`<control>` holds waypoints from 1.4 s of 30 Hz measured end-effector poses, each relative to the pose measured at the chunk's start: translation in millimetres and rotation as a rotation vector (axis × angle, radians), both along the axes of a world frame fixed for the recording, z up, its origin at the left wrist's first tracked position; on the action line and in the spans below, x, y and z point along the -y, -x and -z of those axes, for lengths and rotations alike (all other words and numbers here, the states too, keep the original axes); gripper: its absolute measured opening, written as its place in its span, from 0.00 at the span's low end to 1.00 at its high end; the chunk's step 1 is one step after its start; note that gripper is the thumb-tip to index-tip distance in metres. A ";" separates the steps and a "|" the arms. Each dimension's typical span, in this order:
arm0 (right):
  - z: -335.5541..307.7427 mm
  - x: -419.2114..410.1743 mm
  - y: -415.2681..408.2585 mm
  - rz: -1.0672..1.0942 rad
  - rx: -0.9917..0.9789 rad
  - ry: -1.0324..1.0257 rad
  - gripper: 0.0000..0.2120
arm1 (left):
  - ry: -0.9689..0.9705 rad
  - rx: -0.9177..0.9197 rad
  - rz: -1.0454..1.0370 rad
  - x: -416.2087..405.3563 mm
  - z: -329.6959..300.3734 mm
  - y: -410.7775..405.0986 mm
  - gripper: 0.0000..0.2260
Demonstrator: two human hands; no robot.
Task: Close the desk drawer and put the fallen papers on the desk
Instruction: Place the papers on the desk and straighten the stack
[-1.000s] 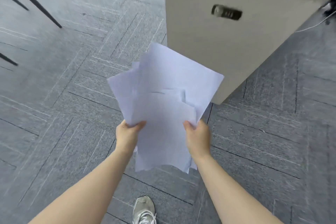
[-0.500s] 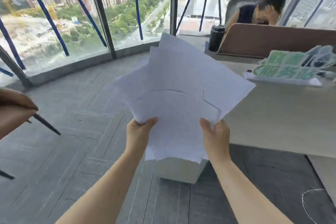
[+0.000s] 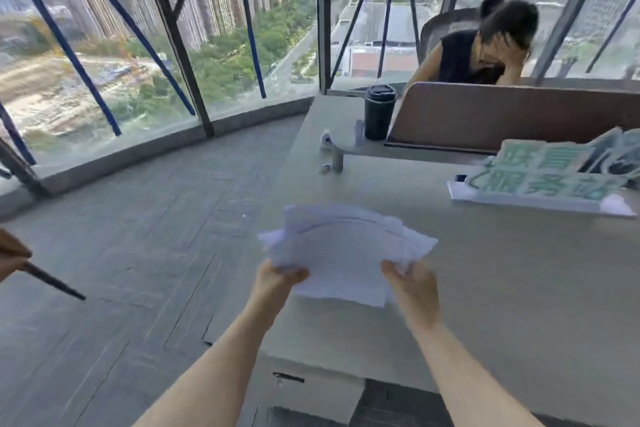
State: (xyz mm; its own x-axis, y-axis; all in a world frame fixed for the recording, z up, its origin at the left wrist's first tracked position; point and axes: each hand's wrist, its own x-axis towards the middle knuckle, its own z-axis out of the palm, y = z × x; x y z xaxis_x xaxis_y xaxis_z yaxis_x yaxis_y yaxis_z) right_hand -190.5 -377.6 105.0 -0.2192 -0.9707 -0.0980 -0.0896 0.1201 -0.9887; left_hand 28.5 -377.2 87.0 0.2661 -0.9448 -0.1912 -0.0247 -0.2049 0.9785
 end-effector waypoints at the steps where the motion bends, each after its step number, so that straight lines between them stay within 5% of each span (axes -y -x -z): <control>1: 9.0 8.0 4.6 -0.024 -0.028 -0.030 0.06 | -0.043 -0.008 -0.004 0.5 11.9 7.5 0.12; 7: 17.4 52.2 23.8 -0.042 0.000 -0.038 0.12 | -0.066 -0.070 -0.146 36.7 21.8 42.5 0.11; 11: 50.9 75.4 33.0 -0.196 0.027 -0.241 0.13 | -0.200 -0.047 -0.055 58.5 35.4 42.9 0.16; 14: 65.0 80.8 25.3 -0.206 -0.088 -0.328 0.05 | -0.242 0.003 -0.094 66.9 49.6 42.1 0.11; 20: 43.6 141.5 -10.9 -0.180 -0.229 -0.245 0.07 | -0.186 0.105 -0.129 128.5 34.1 6.2 0.12; 32: 134.5 243.4 -115.5 -0.253 -0.207 -0.564 0.17 | -0.411 0.445 0.025 231.1 107.7 -101.4 0.08; 37: 138.4 243.4 -126.8 -0.259 -0.658 -0.589 0.11 | -0.457 0.557 -0.015 232.8 125.8 -104.3 0.17; 42: 127.4 243.7 -125.2 -0.212 -0.982 -0.672 0.23 | -0.519 0.731 -0.043 231.8 126.5 -103.1 0.28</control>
State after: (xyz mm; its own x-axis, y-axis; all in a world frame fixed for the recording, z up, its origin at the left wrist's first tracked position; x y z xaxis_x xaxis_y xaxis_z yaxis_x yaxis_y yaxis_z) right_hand -65.2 -621.3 -22.4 -0.3256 -0.8156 -0.4783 -0.8477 0.4759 -0.2344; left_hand 131.6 -609.1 -39.5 0.5221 -0.7730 -0.3604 -0.5876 -0.6323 0.5049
